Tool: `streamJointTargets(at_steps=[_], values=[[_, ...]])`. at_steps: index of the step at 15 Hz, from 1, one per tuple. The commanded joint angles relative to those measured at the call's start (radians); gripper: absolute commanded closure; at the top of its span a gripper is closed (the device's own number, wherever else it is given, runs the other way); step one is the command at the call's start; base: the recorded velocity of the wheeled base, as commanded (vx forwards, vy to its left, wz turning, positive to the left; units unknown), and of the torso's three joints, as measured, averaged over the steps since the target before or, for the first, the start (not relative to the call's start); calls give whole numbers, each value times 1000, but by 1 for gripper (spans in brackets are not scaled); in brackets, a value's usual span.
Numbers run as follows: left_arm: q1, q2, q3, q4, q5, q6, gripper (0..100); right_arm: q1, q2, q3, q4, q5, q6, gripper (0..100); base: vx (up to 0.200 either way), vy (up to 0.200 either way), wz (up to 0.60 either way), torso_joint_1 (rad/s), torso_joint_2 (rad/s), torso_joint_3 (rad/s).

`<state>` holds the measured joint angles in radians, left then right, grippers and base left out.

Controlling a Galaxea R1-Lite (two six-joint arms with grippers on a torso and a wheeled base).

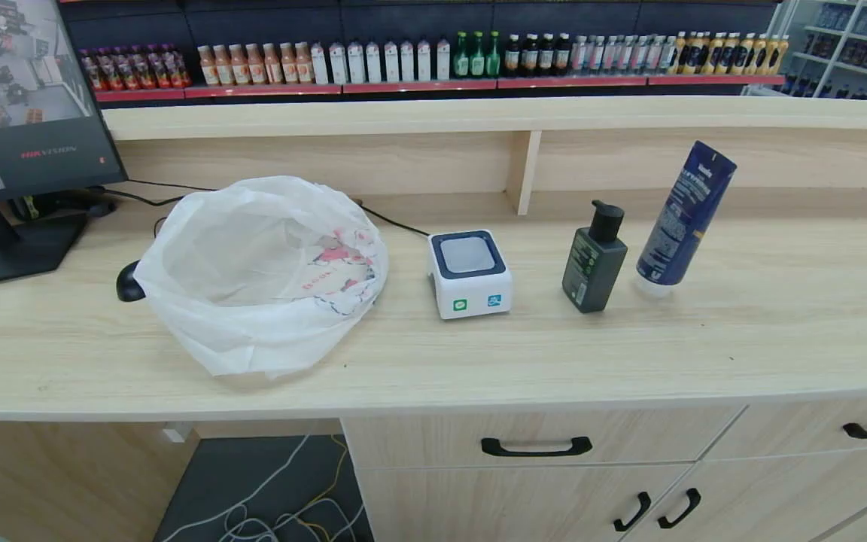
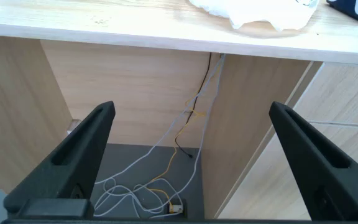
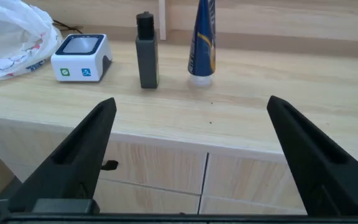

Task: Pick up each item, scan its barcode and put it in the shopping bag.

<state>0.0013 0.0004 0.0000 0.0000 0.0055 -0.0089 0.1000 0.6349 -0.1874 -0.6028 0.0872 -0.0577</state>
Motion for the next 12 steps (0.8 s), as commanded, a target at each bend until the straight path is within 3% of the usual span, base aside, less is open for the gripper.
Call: streamJointTargets(at_steps=[1,8,12], values=[[0,0,0,0,1,0,0,55,250,-3,-158,0,-31,0,0,0,0,0,0,0],[0,0,0,0,1,0,0,155,694,-61,-634,-15,-37,0,0,0,0,0,0,0],[0,0,0,0,1,0,0,214,812,-115,-704,-47,-5,0,0,0,0,0,0,0]])
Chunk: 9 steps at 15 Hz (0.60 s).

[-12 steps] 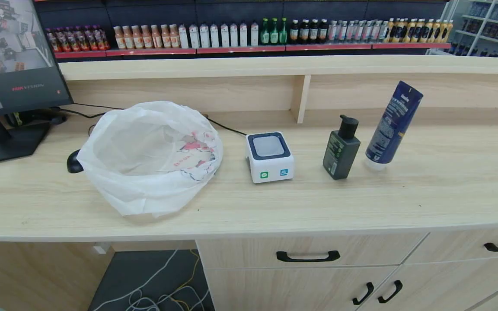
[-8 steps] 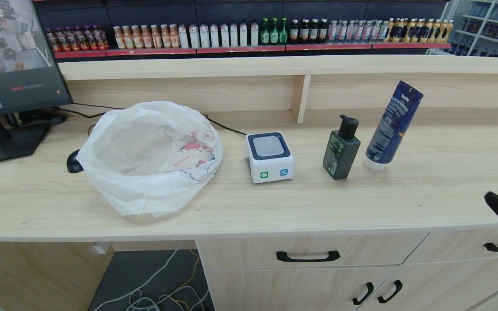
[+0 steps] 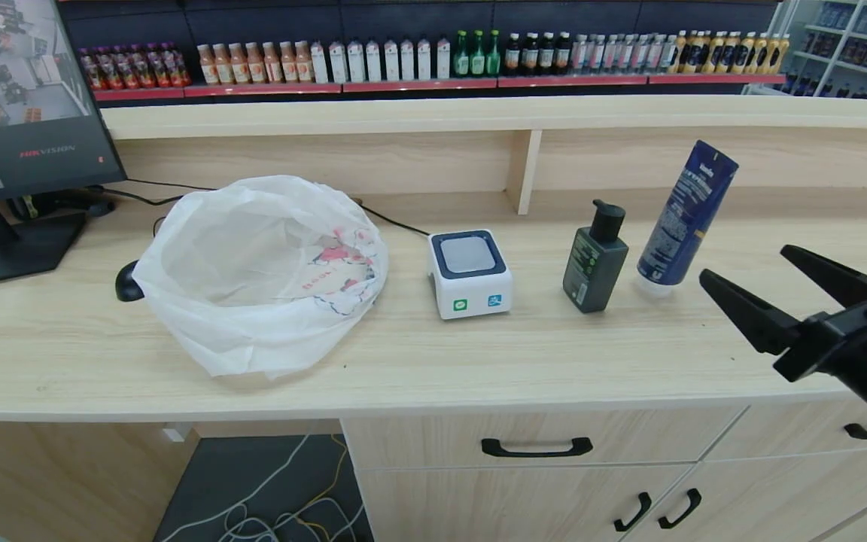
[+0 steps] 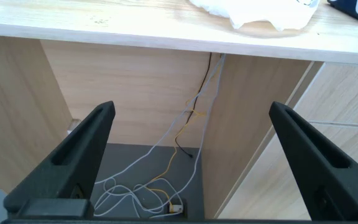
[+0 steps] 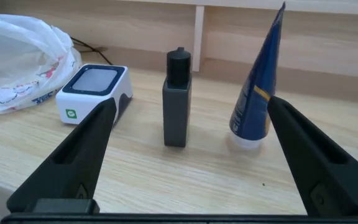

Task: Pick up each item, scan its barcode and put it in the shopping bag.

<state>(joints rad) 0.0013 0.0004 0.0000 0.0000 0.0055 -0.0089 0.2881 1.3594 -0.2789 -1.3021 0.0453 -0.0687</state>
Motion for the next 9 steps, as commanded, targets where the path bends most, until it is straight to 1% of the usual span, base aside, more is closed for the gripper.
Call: streamJointTargets(at_steps=[1,4,9], values=[[0,0,0,0,1,0,0,42,110,-31,-5,-10,6,0,0,0,0,0,0,0],[0,0,0,0,1,0,0,46,175,-48,-37,-13,0,0,0,0,0,0,0,0],[0,0,0,0,1,0,0,60,253,-123,-54,-33,-20,0,0,0,0,0,0,0]])
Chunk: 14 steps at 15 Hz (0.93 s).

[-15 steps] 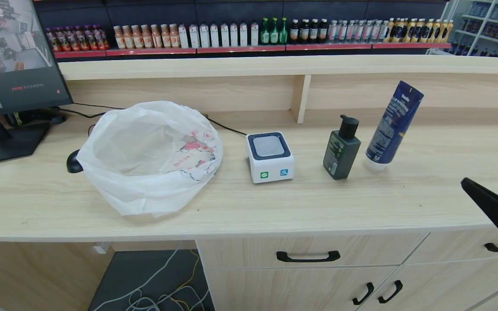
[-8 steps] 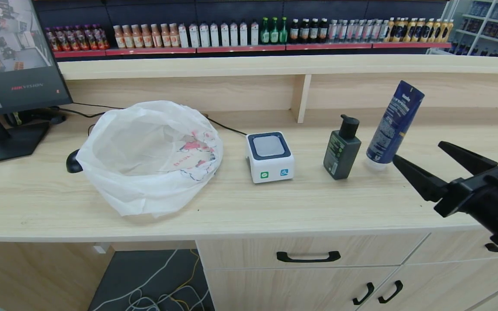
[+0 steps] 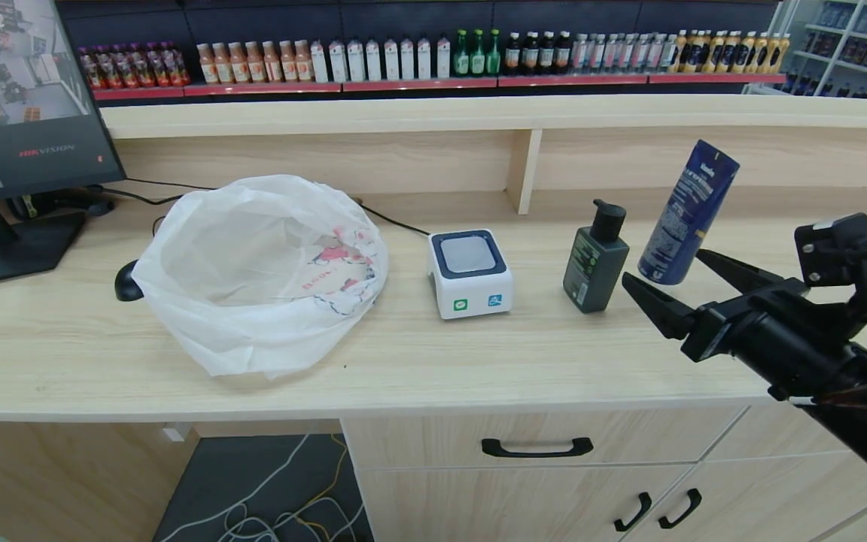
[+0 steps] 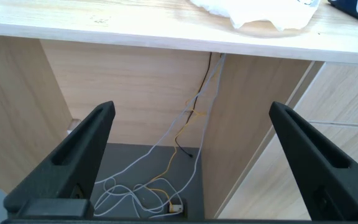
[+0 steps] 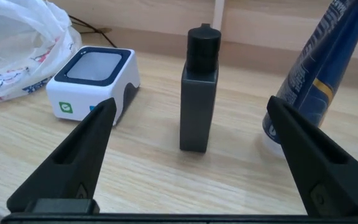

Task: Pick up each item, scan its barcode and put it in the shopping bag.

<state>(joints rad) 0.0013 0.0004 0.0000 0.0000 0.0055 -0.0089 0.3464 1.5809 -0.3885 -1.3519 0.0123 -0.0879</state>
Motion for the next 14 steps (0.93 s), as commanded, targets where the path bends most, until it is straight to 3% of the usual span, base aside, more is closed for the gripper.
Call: streamJointTargets(at_steps=[1,14], values=[[0,0,0,0,1,0,0,5,44,-43,-4,-2,-3,0,0,0,0,0,0,0],[0,0,0,0,1,0,0,23,271,-236,-24,1,-1,0,0,0,0,0,0,0]])
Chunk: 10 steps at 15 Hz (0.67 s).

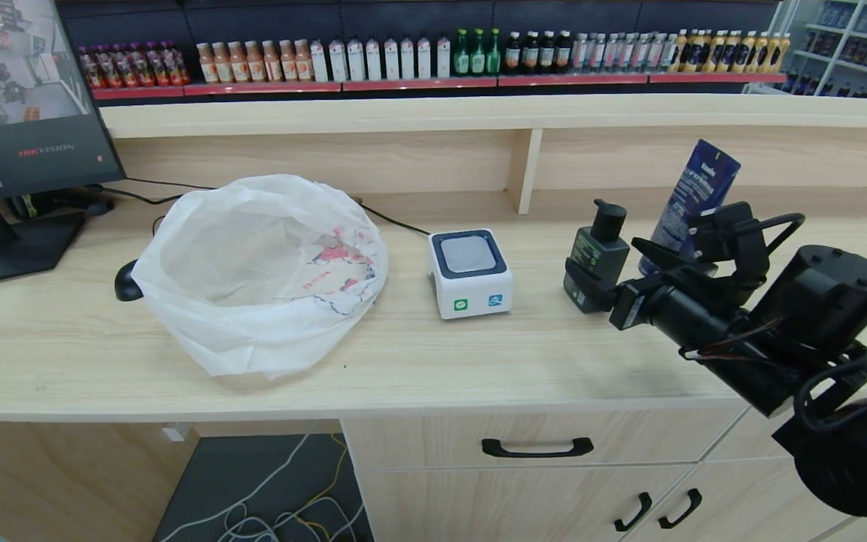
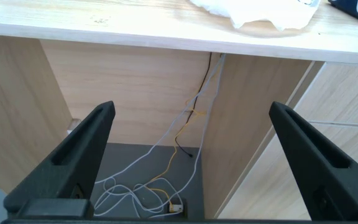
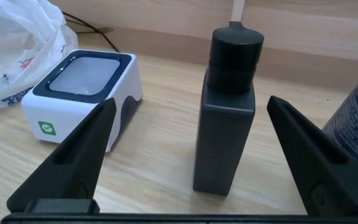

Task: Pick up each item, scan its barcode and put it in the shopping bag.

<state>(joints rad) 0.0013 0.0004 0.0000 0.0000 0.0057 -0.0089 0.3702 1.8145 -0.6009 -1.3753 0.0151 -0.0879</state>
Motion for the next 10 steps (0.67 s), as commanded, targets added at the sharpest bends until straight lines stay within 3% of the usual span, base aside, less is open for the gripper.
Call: streamJointTargets(at_steps=[1,10], values=[[0,0,0,0,0,0,0,-2,51,-37,-1,-3,-1,0,0,0,0,0,0,0],[0,0,0,0,0,0,0,-24,97,-102,1,-83,4,0,0,0,0,0,0,0]])
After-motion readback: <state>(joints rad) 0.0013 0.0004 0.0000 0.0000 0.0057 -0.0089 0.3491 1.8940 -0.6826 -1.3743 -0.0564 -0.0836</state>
